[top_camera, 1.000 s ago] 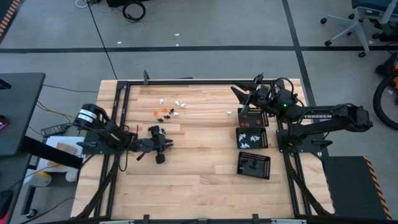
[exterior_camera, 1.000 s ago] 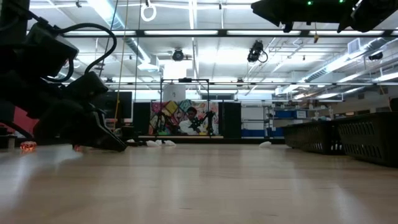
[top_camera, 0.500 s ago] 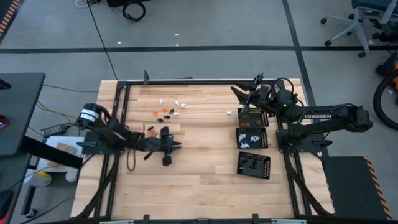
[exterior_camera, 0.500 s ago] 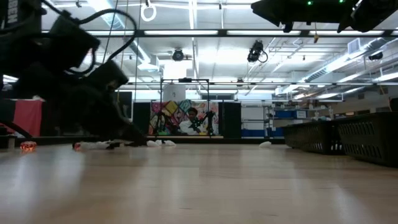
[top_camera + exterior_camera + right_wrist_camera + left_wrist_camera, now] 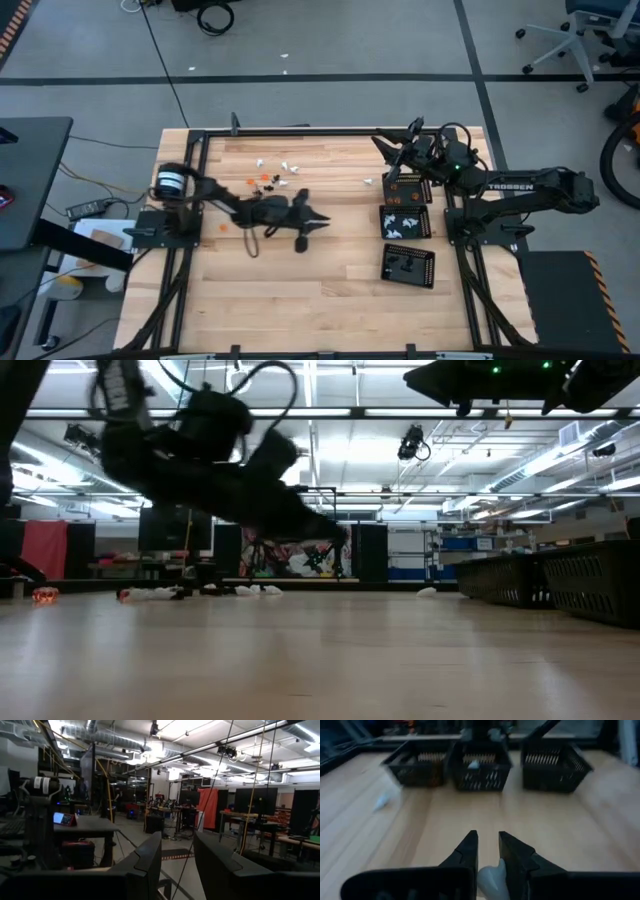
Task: Sort Halloween decoration
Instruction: Put the white ghost toy into the center black bin
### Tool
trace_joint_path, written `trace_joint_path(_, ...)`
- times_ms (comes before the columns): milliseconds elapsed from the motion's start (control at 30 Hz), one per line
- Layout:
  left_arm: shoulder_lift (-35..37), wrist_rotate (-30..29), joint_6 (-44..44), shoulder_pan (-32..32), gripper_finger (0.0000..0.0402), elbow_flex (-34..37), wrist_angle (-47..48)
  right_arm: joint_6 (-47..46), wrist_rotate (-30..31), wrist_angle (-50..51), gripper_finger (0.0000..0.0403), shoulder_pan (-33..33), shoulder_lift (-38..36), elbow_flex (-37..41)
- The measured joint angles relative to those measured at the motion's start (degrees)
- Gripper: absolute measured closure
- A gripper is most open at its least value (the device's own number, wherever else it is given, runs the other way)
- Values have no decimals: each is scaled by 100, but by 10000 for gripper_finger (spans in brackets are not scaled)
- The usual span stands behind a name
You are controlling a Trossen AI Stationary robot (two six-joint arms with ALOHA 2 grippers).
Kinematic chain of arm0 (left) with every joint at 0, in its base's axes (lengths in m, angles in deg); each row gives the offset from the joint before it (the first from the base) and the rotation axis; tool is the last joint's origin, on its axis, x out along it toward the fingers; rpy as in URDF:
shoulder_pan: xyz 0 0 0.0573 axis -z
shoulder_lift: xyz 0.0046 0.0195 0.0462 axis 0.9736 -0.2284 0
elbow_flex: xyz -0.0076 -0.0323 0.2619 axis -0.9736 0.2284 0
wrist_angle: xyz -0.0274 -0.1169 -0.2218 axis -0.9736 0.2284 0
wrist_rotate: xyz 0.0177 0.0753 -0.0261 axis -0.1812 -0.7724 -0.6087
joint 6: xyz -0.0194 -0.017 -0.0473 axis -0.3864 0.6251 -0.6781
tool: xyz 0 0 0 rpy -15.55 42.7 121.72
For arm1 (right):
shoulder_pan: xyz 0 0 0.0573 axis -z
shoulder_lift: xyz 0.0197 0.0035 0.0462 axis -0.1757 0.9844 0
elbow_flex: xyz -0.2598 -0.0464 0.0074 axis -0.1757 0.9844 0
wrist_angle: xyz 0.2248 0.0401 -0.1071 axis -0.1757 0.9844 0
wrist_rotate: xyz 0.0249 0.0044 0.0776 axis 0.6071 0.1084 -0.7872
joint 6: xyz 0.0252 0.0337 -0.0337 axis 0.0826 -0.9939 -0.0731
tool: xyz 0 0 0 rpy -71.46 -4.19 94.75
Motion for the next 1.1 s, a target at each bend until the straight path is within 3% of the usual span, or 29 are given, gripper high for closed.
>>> trace_joint_path(367, -1329, 1475, 22, -476, 348, -2647, 496, 56, -4, 253, 284, 99, -69, -4)
trace_joint_path(733, -2695, 1838, 107, -621, 347, -5108, 1423, 92, -4, 443, 284, 195, -200, -4)
trace_joint_path(1100, -3818, 1933, -270, -581, 338, -6634, 1845, 100, -39, 1083, 284, 193, -723, -4)
